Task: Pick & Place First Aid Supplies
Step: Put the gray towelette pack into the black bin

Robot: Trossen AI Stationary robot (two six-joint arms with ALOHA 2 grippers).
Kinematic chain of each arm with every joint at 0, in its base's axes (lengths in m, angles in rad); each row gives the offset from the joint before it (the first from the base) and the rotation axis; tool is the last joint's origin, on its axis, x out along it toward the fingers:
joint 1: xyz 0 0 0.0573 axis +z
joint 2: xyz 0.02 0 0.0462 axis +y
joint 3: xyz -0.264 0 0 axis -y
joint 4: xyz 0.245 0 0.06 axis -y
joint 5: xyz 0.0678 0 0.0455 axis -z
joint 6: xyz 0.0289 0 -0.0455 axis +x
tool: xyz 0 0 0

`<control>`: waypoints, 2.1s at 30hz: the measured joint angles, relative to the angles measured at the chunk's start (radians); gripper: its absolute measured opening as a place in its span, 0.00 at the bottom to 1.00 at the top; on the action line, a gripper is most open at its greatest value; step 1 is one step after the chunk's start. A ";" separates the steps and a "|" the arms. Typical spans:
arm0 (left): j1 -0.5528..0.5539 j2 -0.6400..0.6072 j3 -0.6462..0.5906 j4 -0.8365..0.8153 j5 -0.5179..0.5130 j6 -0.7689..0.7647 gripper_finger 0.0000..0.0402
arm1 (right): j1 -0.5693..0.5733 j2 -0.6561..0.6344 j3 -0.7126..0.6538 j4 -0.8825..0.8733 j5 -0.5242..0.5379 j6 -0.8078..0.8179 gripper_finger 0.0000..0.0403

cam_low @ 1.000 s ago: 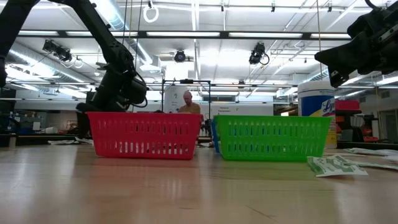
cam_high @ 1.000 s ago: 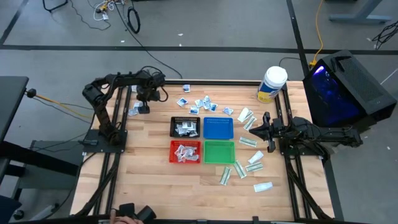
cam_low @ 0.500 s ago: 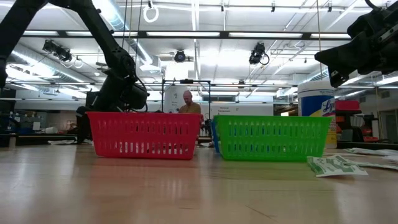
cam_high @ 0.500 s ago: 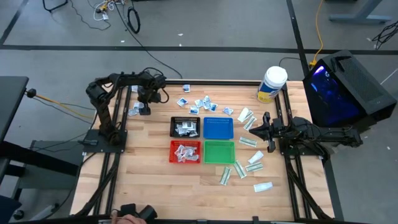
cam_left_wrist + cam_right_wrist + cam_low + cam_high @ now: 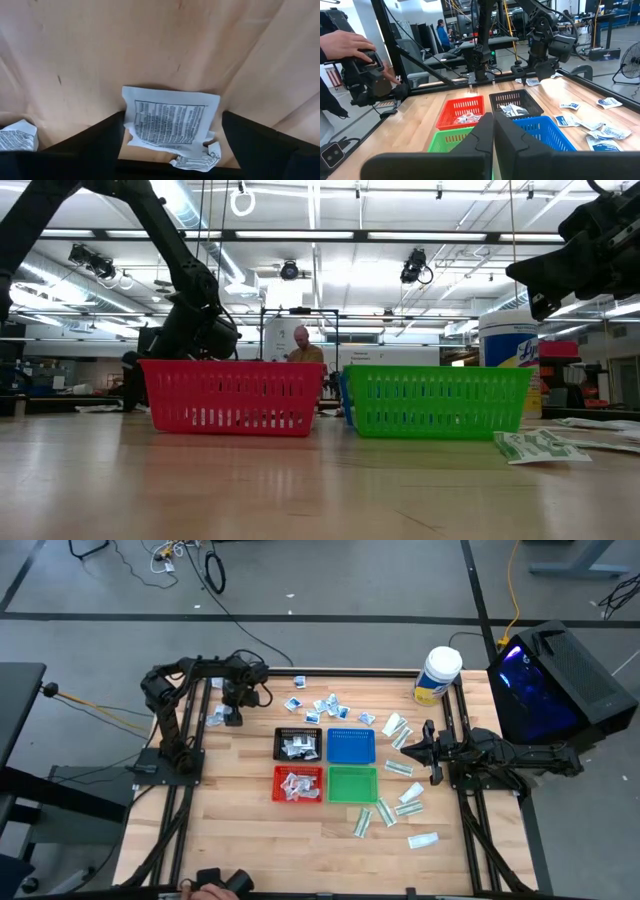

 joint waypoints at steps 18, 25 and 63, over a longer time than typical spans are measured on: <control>-0.008 0.001 -0.001 0.002 -0.005 0.021 0.58 | 0.000 0.000 0.000 0.000 0.000 0.000 0.04; -0.017 0.002 0.004 -0.002 -0.010 0.015 0.59 | 0.000 0.000 0.000 0.000 0.000 0.000 0.04; -0.093 -0.275 0.117 -0.026 0.069 -0.113 0.59 | 0.000 0.000 0.000 0.000 0.000 0.000 0.04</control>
